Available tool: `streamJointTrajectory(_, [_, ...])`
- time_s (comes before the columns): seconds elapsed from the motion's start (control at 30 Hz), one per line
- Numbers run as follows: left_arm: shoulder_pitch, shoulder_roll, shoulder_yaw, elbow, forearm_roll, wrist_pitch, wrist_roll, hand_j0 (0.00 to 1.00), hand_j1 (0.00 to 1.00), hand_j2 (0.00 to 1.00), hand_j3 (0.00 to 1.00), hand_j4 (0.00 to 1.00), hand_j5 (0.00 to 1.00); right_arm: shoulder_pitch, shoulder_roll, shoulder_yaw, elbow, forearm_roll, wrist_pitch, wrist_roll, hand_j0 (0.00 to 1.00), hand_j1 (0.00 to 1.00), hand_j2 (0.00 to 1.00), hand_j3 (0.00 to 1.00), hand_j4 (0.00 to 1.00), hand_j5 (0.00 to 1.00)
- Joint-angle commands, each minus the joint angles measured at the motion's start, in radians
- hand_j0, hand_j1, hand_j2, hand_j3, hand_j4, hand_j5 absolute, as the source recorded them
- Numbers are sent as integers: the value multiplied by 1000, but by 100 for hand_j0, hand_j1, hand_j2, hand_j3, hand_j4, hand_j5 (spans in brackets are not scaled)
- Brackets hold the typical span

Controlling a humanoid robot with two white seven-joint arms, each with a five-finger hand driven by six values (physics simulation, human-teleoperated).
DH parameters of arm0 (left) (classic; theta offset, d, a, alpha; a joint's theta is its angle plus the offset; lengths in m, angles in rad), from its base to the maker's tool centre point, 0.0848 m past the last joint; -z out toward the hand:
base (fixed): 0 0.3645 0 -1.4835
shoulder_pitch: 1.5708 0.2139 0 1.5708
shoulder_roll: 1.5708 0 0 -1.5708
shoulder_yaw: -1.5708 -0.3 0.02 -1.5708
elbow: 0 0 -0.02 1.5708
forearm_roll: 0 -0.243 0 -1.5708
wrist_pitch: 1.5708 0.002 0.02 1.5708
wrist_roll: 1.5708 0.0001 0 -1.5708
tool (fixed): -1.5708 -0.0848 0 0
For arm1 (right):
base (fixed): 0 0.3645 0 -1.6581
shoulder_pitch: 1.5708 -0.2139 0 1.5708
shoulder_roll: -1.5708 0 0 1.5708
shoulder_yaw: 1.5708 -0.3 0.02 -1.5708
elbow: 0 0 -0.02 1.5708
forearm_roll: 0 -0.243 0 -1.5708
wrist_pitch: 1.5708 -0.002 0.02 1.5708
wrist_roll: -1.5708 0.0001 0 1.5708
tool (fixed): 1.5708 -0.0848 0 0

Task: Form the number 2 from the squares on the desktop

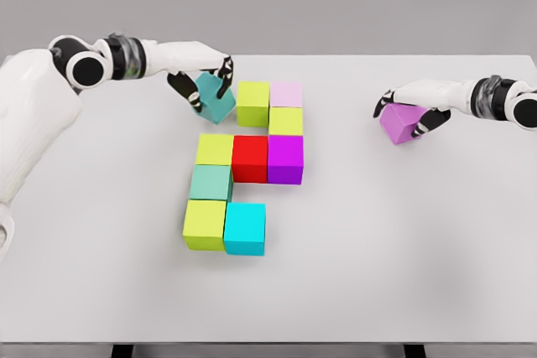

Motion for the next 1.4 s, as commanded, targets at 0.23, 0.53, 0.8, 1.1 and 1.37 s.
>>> streamJointTrajectory(0.23, [-5, -5, -6, -2, 50, 129, 1, 24, 24, 24, 24, 24, 24, -3, -10, 13, -25, 4, -114, 1, 47, 47, 47, 47, 47, 47])
streamJointTrajectory(0.53, [-6, 12, -37, -45, 162, 333, 1, 28, 28, 28, 28, 28, 28, 5, -139, 13, -321, 9, -195, 1, 46, 46, 46, 46, 46, 46])
streamJointTrajectory(0.8, [-11, 15, -152, -221, 157, 680, 1, 28, 28, 28, 28, 28, 28, 34, -272, 42, -566, 8, -195, 1, 46, 46, 46, 46, 46, 46])
streamJointTrajectory(1.1, [-28, 22, -190, -291, 140, 824, 1, 28, 28, 28, 28, 28, 28, 63, -239, 196, -723, 9, -195, 1, 46, 46, 46, 46, 46, 46])
streamJointTrajectory(1.37, [-32, 15, -189, -281, 140, 830, 1, 34, 34, 34, 34, 34, 34, 55, -124, 271, -723, 9, -195, 1, 46, 46, 46, 46, 46, 46])
